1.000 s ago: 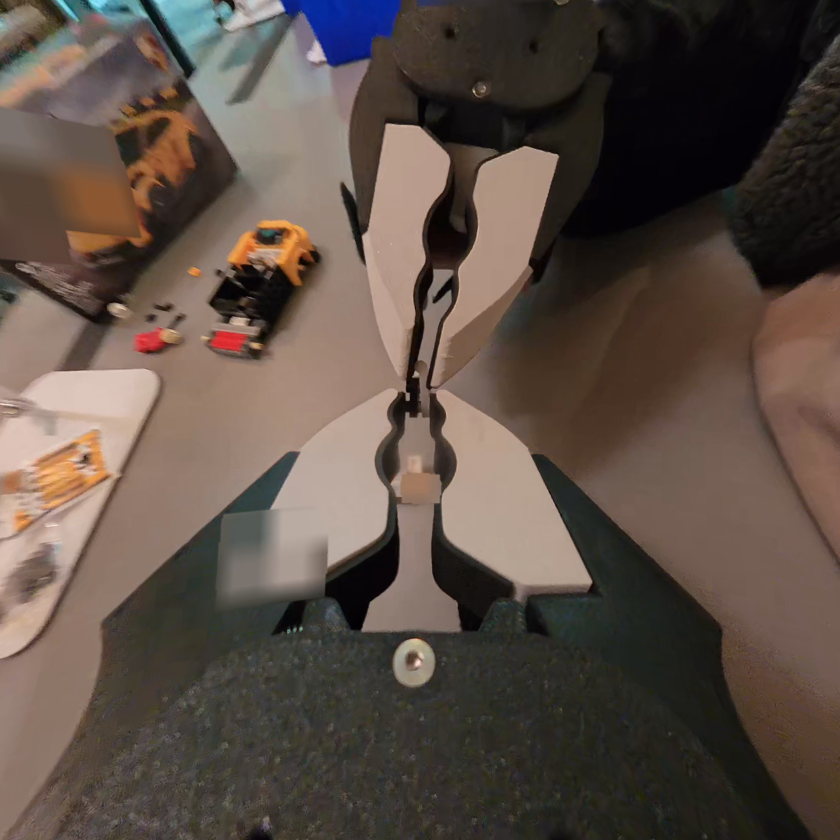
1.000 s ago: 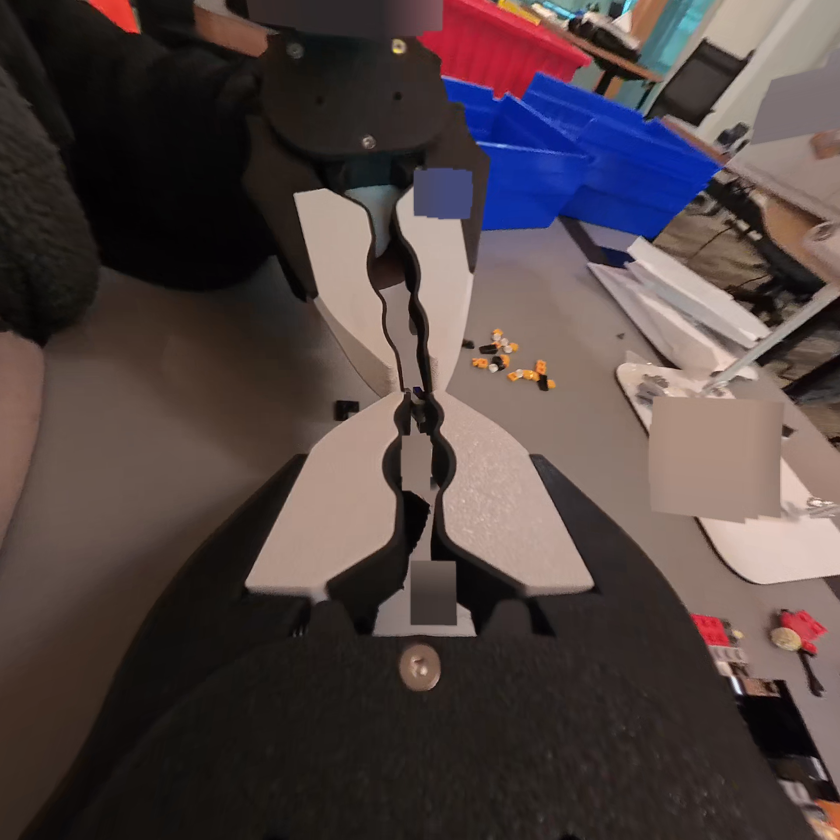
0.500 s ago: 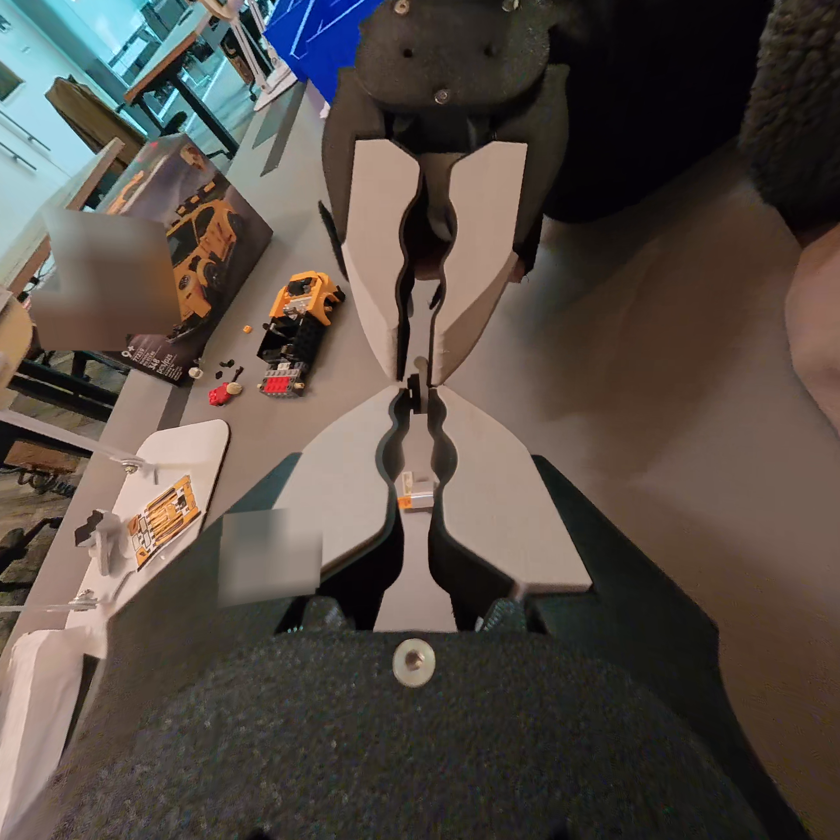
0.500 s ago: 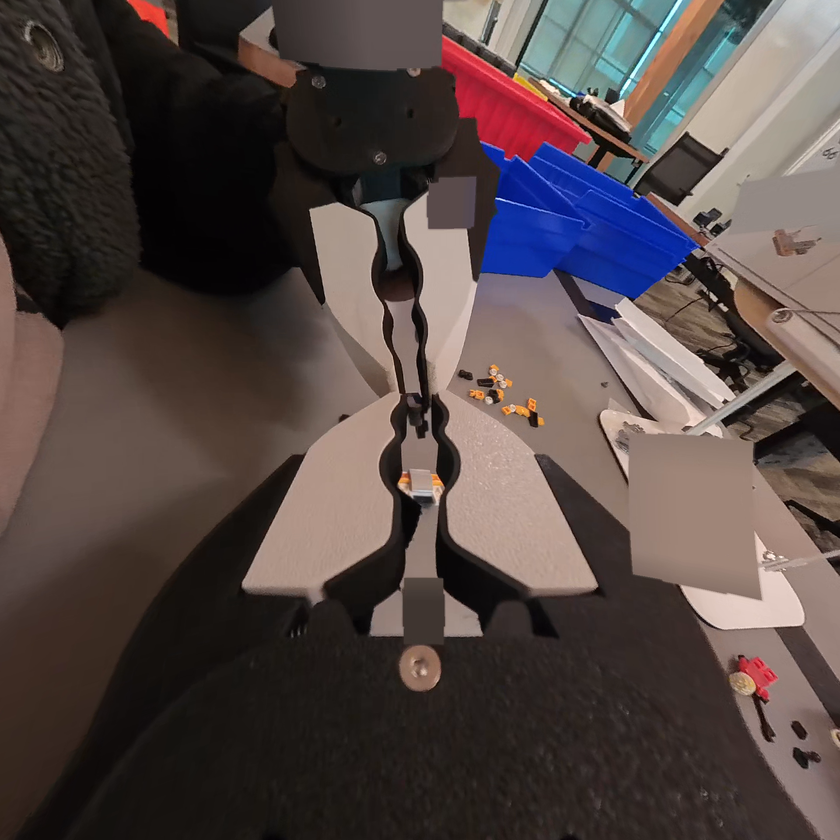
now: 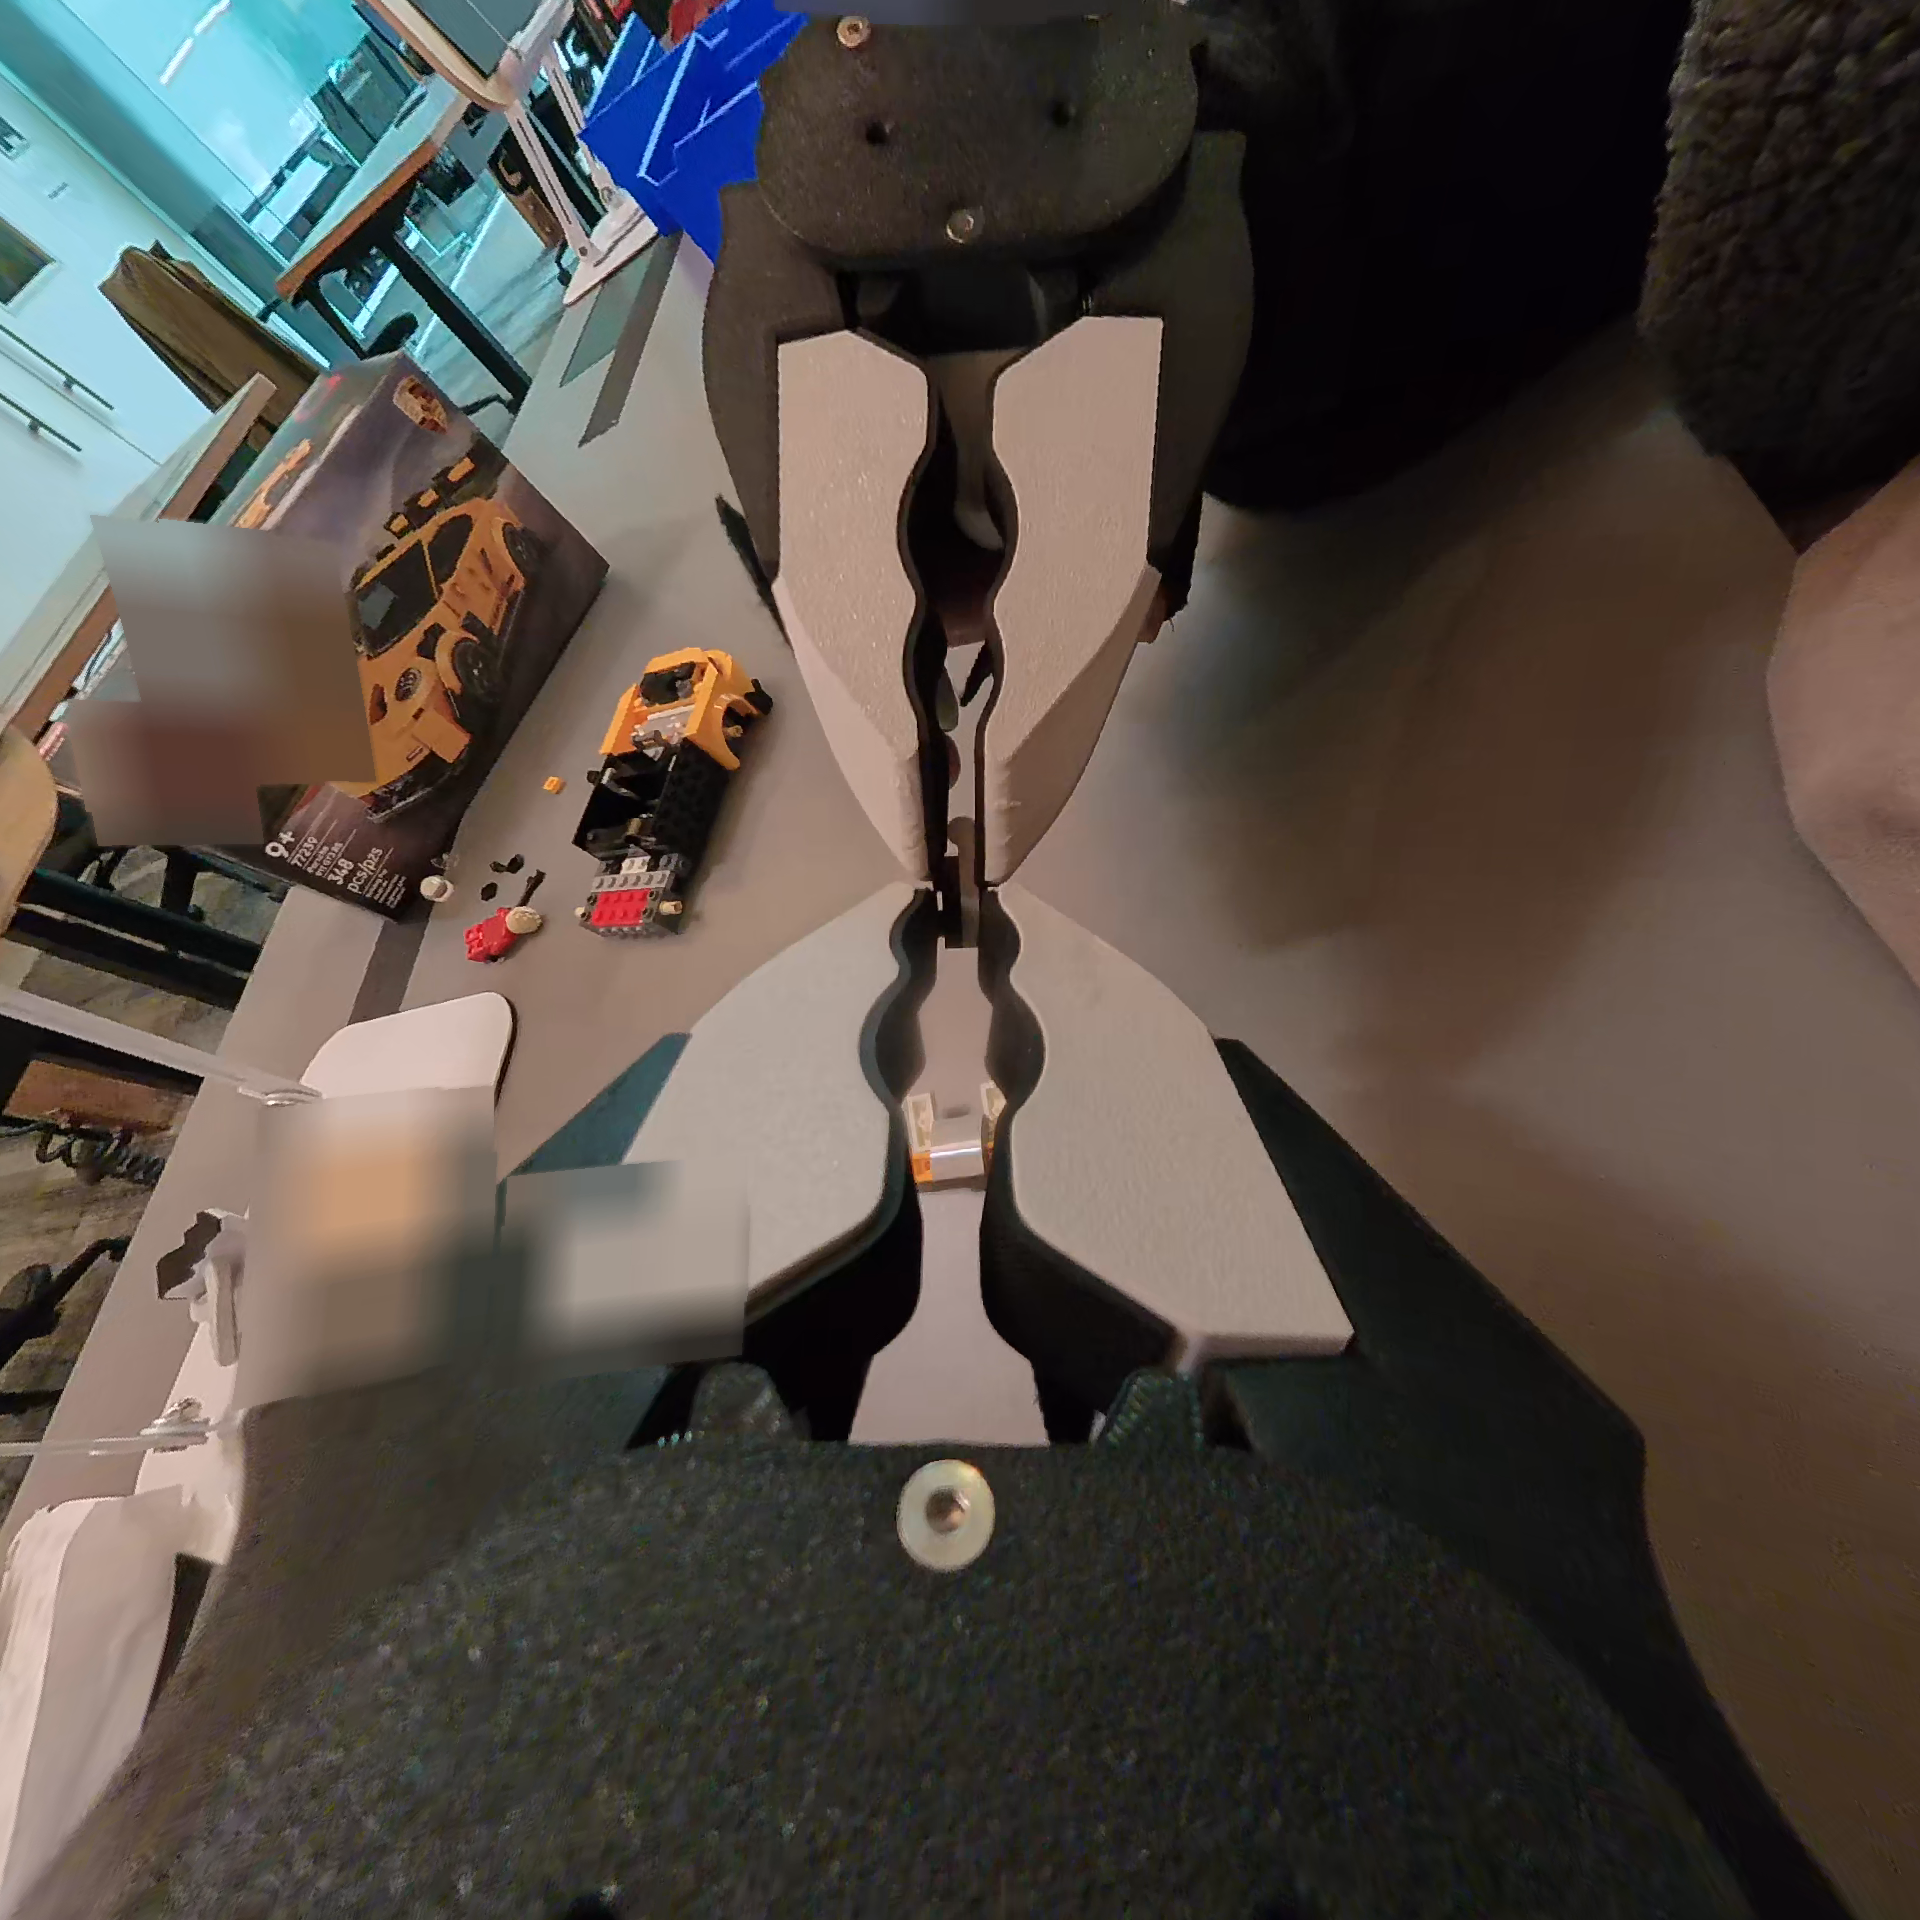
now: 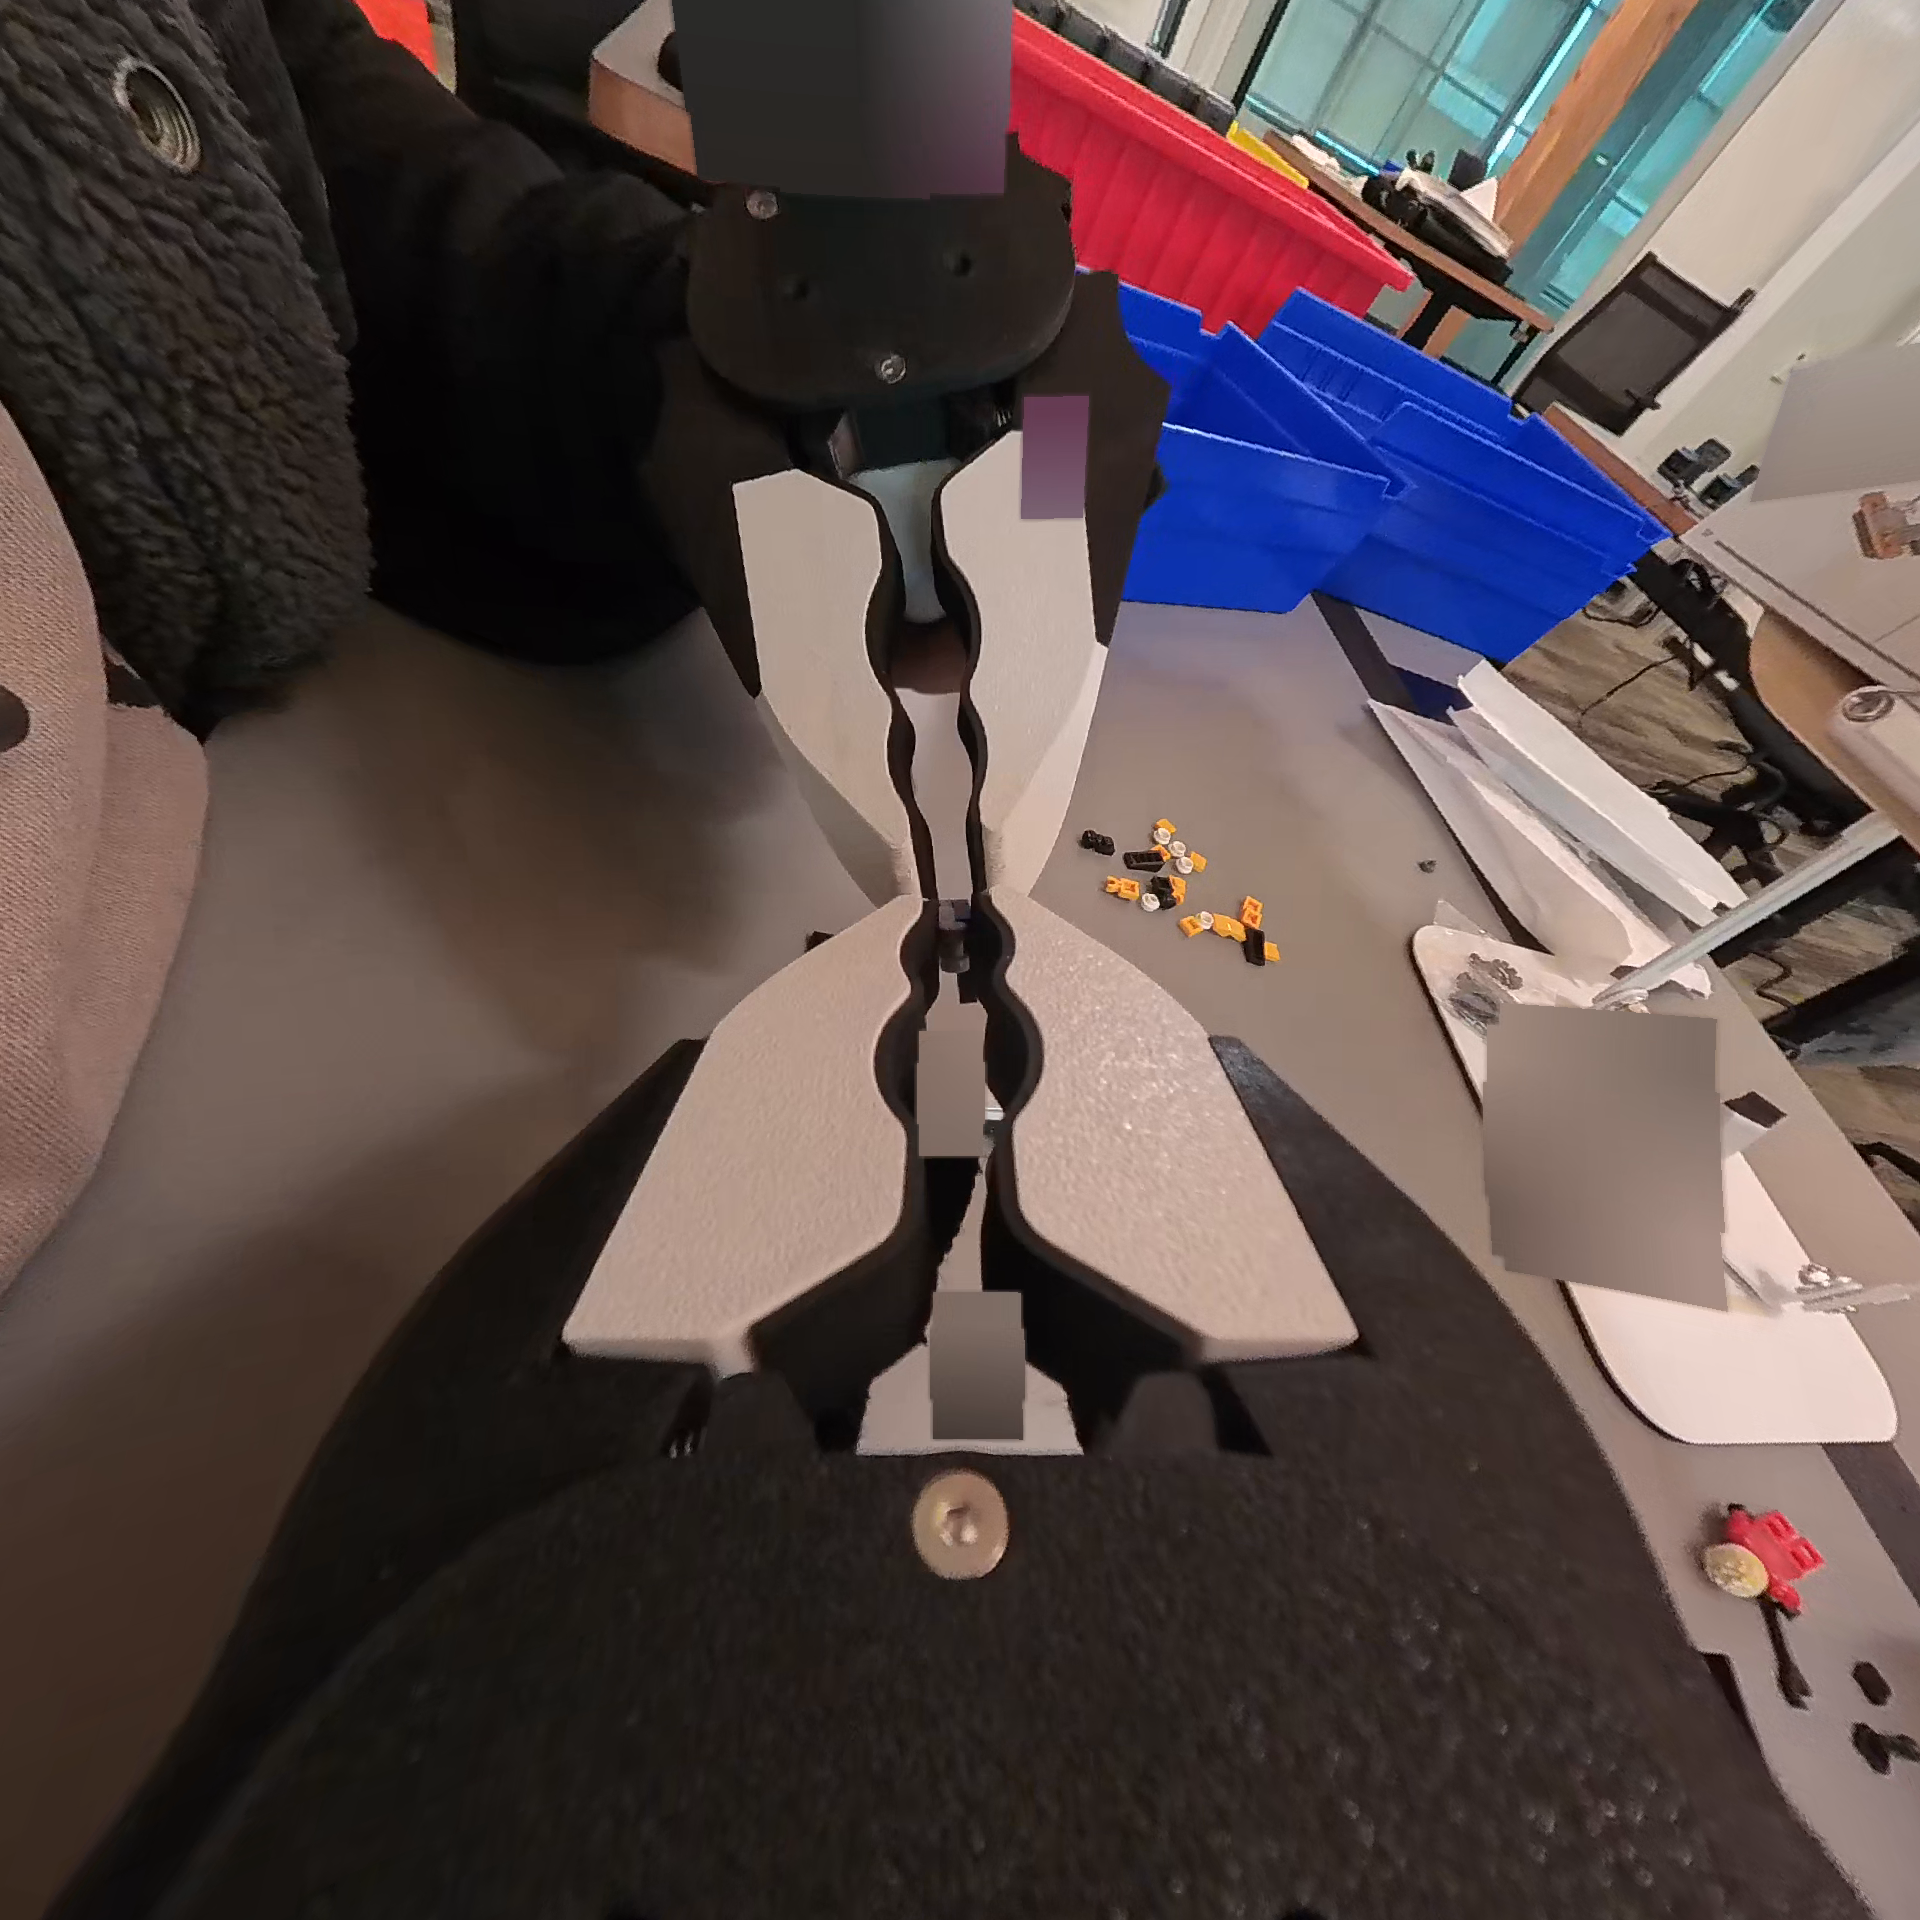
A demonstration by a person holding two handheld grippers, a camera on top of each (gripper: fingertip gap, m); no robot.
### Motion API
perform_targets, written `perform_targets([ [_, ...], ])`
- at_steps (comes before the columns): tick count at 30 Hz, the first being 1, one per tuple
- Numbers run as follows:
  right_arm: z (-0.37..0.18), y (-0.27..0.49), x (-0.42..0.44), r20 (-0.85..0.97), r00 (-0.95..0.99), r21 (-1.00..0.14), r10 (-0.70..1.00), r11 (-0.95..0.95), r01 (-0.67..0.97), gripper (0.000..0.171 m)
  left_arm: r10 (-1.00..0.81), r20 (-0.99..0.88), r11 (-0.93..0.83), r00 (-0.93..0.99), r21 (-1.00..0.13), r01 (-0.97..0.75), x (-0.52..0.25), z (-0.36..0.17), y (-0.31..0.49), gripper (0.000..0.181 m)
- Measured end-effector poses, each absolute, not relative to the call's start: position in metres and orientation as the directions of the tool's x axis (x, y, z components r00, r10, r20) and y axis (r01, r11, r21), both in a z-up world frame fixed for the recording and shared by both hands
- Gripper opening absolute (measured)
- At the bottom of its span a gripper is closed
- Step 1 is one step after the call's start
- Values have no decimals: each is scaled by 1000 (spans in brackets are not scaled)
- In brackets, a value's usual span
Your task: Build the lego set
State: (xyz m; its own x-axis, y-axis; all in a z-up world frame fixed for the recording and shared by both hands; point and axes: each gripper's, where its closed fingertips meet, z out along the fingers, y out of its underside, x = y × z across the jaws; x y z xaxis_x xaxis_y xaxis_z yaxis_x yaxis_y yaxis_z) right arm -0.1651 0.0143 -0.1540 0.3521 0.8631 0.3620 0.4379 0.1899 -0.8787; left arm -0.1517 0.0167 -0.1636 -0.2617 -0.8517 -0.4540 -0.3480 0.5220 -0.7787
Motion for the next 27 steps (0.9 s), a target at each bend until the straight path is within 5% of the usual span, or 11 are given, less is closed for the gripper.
perform_targets([
  [5,-148,17,-163,404,364,-874,839,235,426,6,-904,-341,404,-258,-877,-259,-150,-158,17,8],
  [10,-140,9,-163,568,310,-787,762,393,475,6,-878,219,-88,-424,-947,-308,-160,-162,8,22],
  [14,-140,0,-169,641,253,-727,725,467,504,6,-763,411,-269,-499,-904,-334,-161,-156,-1,20],
  [22,-150,1,-170,642,234,-715,730,460,527,6,-786,366,-212,-498,-917,-338,-158,-162,-6,8],
  [27,-163,16,-157,347,334,-871,876,169,461,30,-932,22,101,-361,-943,-318,-153,-179,16,8],
])
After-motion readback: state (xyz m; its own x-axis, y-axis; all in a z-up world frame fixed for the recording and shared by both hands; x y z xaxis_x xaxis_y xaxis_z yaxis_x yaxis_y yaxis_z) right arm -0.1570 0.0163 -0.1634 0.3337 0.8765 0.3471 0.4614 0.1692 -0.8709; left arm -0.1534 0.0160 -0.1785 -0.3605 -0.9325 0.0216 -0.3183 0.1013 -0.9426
